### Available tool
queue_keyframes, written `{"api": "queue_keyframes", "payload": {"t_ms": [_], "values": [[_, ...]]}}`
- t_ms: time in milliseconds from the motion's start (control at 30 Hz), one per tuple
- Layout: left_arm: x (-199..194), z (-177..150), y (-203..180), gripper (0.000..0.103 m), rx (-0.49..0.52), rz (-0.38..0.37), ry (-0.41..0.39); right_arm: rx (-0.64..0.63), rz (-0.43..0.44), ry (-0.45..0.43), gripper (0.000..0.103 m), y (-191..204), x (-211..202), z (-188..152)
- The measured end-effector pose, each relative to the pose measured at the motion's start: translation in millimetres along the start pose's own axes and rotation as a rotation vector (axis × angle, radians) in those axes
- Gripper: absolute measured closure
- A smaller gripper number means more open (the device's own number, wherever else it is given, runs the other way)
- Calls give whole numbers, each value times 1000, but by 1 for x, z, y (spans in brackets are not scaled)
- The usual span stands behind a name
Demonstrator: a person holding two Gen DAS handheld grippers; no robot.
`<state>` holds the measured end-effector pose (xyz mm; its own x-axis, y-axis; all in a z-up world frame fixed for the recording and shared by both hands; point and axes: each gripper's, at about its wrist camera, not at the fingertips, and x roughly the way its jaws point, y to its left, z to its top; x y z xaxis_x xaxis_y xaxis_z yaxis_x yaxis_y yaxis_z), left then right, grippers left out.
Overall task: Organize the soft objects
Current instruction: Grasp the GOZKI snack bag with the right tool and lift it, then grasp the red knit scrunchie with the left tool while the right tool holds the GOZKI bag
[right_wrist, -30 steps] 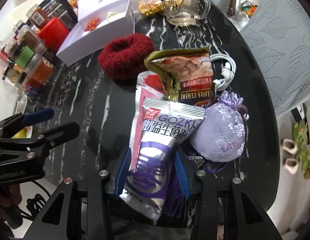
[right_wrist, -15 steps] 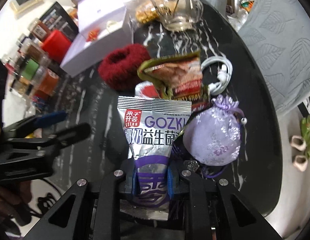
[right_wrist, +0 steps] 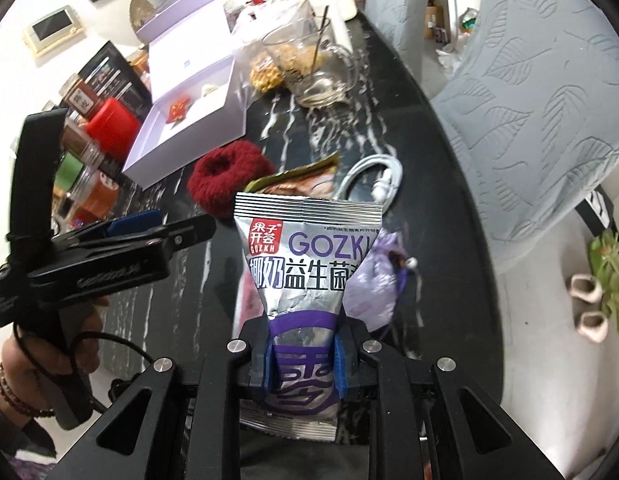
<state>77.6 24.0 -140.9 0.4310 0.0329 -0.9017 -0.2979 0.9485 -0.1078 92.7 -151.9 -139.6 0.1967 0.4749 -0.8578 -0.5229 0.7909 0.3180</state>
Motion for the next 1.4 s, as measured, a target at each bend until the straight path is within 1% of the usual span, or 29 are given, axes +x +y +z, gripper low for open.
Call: {"api": "queue_keyframes", "payload": {"t_ms": [100,267,333,467,567,600,633,667,700,833,867,1067,1133,1200,1267,1300,1400], "values": [[9,11,0,19,0,6,-6,12,-7,-6,81,-5,0,4],[22,27,3,19,-4,-22,-5,31,-13,-11,81,-9,6,14],[28,34,5,19,-6,-21,-9,42,-11,-11,81,-10,9,19],[43,46,10,19,-9,4,5,51,-23,-10,81,-12,15,29],[56,52,13,19,8,40,5,57,-31,-7,81,-14,19,36],[60,54,13,18,21,62,8,59,-33,-6,81,-14,20,38],[64,55,13,16,30,80,16,61,-35,-5,81,-15,22,39],[68,55,13,9,35,87,22,64,-35,-3,81,-15,23,41],[74,56,15,7,35,85,42,67,-34,-1,81,-15,24,42],[92,57,21,5,0,55,104,67,-34,7,81,-16,29,47],[95,57,23,3,-8,49,111,66,-34,7,81,-16,29,48],[99,57,19,2,21,73,109,59,-46,6,81,-19,30,51],[94,56,19,7,6,59,98,62,-45,4,81,-21,29,51],[89,55,19,25,0,37,73,64,-46,3,81,-22,28,49],[85,53,17,34,9,29,70,68,-45,1,81,-24,26,47],[83,51,13,37,12,23,69,69,-43,0,81,-24,25,45],[75,45,9,37,12,9,68,67,-41,-3,81,-26,21,40]]}}
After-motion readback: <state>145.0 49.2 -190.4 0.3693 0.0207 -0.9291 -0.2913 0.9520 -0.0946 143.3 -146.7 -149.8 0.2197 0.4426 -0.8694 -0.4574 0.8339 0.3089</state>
